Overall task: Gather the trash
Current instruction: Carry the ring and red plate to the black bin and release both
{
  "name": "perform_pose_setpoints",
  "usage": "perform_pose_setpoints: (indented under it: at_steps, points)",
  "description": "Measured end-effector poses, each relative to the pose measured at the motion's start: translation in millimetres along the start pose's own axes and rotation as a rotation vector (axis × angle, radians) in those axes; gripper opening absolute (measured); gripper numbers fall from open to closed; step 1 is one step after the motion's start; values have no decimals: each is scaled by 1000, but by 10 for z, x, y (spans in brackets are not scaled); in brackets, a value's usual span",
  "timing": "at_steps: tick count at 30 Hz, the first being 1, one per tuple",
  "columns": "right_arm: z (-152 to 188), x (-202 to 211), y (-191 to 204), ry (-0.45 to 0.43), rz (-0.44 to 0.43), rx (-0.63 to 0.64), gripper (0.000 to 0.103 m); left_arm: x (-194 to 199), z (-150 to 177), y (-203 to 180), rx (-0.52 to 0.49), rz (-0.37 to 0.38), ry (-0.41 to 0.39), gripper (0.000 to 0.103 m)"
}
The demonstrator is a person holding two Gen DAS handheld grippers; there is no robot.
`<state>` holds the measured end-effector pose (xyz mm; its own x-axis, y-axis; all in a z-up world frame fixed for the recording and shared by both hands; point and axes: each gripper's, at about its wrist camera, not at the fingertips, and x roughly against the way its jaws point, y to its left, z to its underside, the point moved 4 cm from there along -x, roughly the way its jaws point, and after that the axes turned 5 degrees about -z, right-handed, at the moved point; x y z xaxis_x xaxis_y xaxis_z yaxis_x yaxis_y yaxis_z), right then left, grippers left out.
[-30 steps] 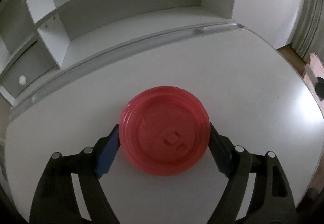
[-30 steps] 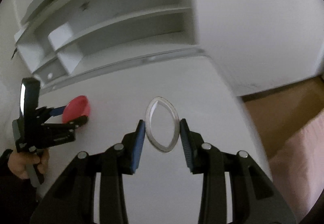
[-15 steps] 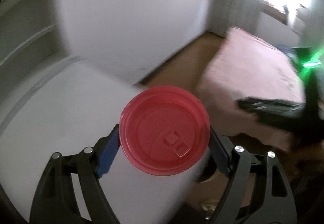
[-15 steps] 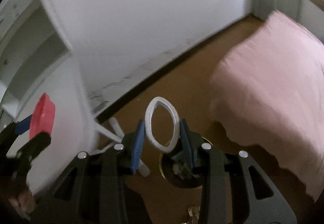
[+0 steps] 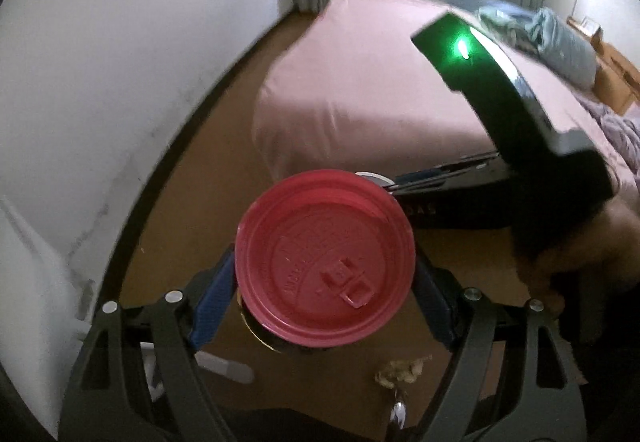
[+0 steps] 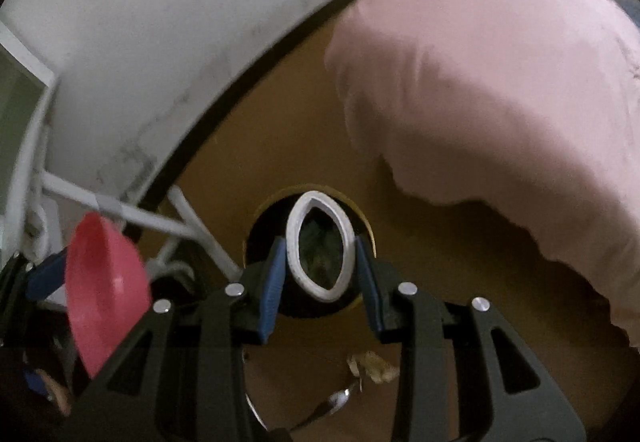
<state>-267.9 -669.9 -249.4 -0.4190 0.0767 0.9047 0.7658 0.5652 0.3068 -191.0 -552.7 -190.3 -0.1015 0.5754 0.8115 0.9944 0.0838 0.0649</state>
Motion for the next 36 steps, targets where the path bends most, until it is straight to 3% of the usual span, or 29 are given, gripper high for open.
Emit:
perform_pose_setpoints:
  at_steps: [5,10,23,27,33,36]
  points:
    - [146,-238,31,73,-11,13,35,-510,177,63,8,4,108,79]
    - [140,-364,97,94,-21,23,36,-684,328,130,37,21,154,79]
    - [50,-427,174,98,-58,31,37,-684,278,74,66,12,158,80]
    - [12,-340,134,63,-49,13,64,-683,267,97,58,-5,159,83]
    - [-63,-173,104,10,-47,-18,65,-608,205,132,75,-29,147,91]
    - [-122,20,118,-43,-41,-24,76,-441,141,61,42,-43,113,93]
